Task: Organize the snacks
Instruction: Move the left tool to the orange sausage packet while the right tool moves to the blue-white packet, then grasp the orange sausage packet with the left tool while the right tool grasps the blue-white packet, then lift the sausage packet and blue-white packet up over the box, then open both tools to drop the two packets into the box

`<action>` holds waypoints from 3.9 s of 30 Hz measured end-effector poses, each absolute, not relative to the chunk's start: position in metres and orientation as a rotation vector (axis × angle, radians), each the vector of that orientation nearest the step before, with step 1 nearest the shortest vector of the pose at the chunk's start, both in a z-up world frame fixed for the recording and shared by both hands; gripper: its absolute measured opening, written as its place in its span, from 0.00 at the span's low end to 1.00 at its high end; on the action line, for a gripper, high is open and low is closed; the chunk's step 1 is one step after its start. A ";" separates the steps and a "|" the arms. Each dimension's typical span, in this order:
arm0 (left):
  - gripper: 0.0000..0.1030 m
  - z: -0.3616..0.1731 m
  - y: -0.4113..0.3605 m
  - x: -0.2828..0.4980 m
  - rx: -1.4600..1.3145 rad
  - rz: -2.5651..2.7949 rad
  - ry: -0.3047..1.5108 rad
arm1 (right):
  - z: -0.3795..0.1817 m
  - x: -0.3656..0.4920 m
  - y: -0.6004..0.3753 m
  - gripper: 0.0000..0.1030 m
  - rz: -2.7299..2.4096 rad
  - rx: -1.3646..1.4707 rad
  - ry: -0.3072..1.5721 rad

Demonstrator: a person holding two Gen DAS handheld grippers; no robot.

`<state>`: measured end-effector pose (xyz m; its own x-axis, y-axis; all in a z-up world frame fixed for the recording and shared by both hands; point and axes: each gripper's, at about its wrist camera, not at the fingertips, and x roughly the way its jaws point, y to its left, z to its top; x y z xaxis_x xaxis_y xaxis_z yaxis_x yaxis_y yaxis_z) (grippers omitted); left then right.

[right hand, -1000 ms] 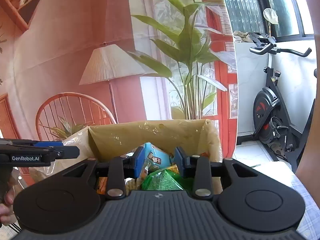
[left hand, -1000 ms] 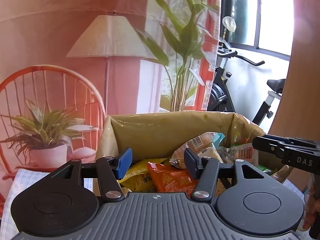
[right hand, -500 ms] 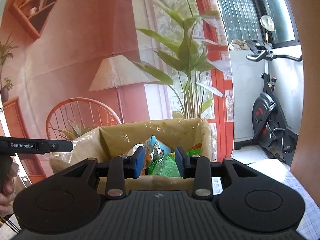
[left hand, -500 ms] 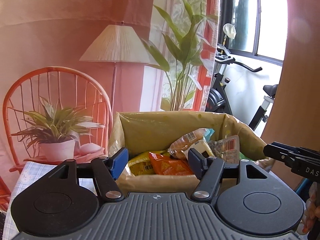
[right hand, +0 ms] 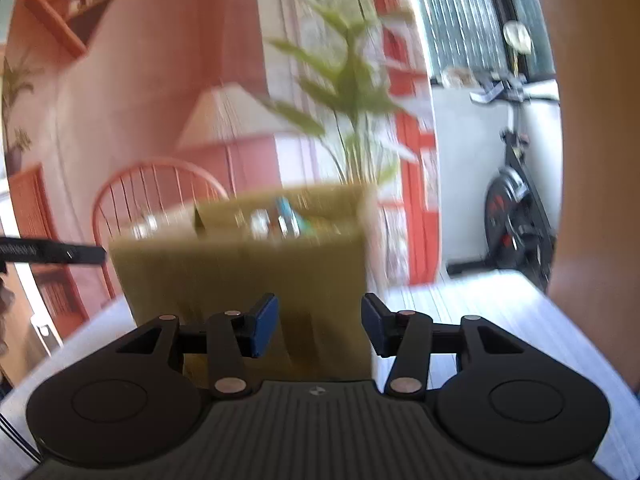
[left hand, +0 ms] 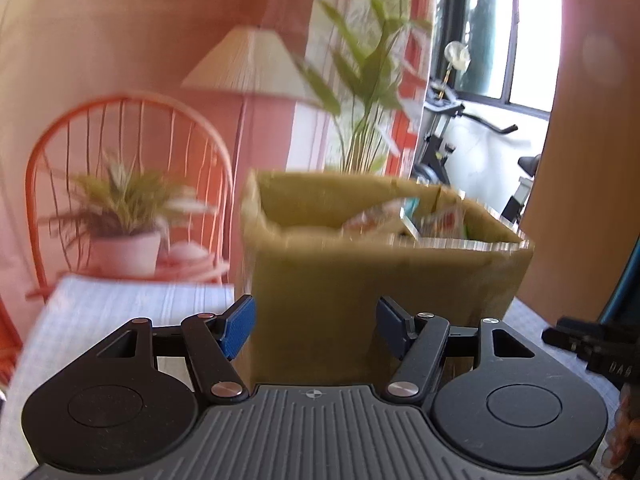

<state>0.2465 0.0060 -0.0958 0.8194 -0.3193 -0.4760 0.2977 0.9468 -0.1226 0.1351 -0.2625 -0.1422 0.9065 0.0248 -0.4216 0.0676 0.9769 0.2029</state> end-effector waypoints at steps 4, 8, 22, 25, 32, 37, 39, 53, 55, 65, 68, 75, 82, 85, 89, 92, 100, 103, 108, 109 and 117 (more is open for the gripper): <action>0.67 -0.122 0.008 0.246 -0.055 -0.315 0.577 | -0.180 0.123 -0.264 0.51 -0.041 0.210 0.563; 0.67 -0.144 0.012 0.245 -0.064 -0.312 0.632 | -0.210 0.107 -0.261 0.66 -0.034 0.184 0.665; 0.67 -0.182 0.013 0.248 -0.075 -0.307 0.732 | -0.255 0.109 -0.264 0.57 0.000 0.189 0.792; 0.67 -0.188 0.012 0.248 -0.074 -0.310 0.750 | -0.255 0.121 -0.258 0.56 0.032 0.183 0.790; 0.67 -0.203 0.003 0.258 -0.080 -0.317 0.798 | -0.259 0.154 -0.249 0.56 0.062 0.164 0.775; 0.67 -0.216 -0.009 0.269 -0.076 -0.300 0.831 | -0.267 0.160 -0.249 0.56 0.045 0.169 0.729; 0.66 -0.222 -0.015 0.275 -0.057 -0.293 0.829 | -0.268 0.159 -0.248 0.56 0.043 0.159 0.723; 0.66 -0.243 -0.033 0.304 -0.012 -0.263 0.825 | -0.270 0.158 -0.254 0.56 0.058 0.201 0.704; 0.66 -0.246 -0.036 0.305 -0.009 -0.259 0.822 | -0.271 0.159 -0.254 0.56 0.058 0.205 0.703; 0.56 -0.252 -0.048 0.296 0.012 -0.258 0.776 | -0.271 0.158 -0.254 0.56 0.060 0.213 0.701; 0.55 -0.252 -0.045 0.288 0.013 -0.264 0.768 | -0.271 0.158 -0.254 0.56 0.060 0.214 0.700; 0.54 -0.241 -0.038 0.261 -0.004 -0.281 0.752 | -0.271 0.159 -0.254 0.56 0.060 0.216 0.697; 0.54 -0.225 -0.024 0.235 -0.023 -0.288 0.717 | -0.268 0.154 -0.252 0.50 0.061 0.206 0.682; 0.54 -0.215 -0.018 0.225 -0.032 -0.289 0.700 | -0.263 0.149 -0.253 0.50 0.050 0.209 0.662; 0.54 -0.199 -0.010 0.219 -0.037 -0.301 0.665 | -0.249 0.139 -0.256 0.50 0.042 0.239 0.632; 0.54 -0.182 -0.007 0.218 -0.026 -0.319 0.632 | -0.229 0.133 -0.255 0.50 0.048 0.240 0.588; 0.54 -0.116 -0.005 0.221 -0.008 -0.372 0.514 | -0.148 0.135 -0.247 0.50 0.119 0.191 0.407; 0.54 -0.087 -0.009 0.226 0.010 -0.382 0.465 | -0.119 0.144 -0.241 0.50 0.154 0.172 0.349; 0.55 -0.047 -0.016 0.251 -0.011 -0.414 0.429 | -0.083 0.171 -0.229 0.50 0.197 0.104 0.285; 0.55 -0.040 -0.018 0.257 -0.015 -0.419 0.425 | -0.077 0.178 -0.226 0.50 0.205 0.088 0.274; 0.55 -0.021 -0.033 0.328 0.018 -0.376 0.446 | -0.067 0.256 -0.201 0.50 0.250 -0.008 0.280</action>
<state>0.3284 -0.0331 -0.0207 0.8348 -0.3507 -0.4244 0.3587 0.9313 -0.0640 0.2555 -0.2012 -0.0666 0.9303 0.2431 -0.2748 -0.2454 0.9691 0.0265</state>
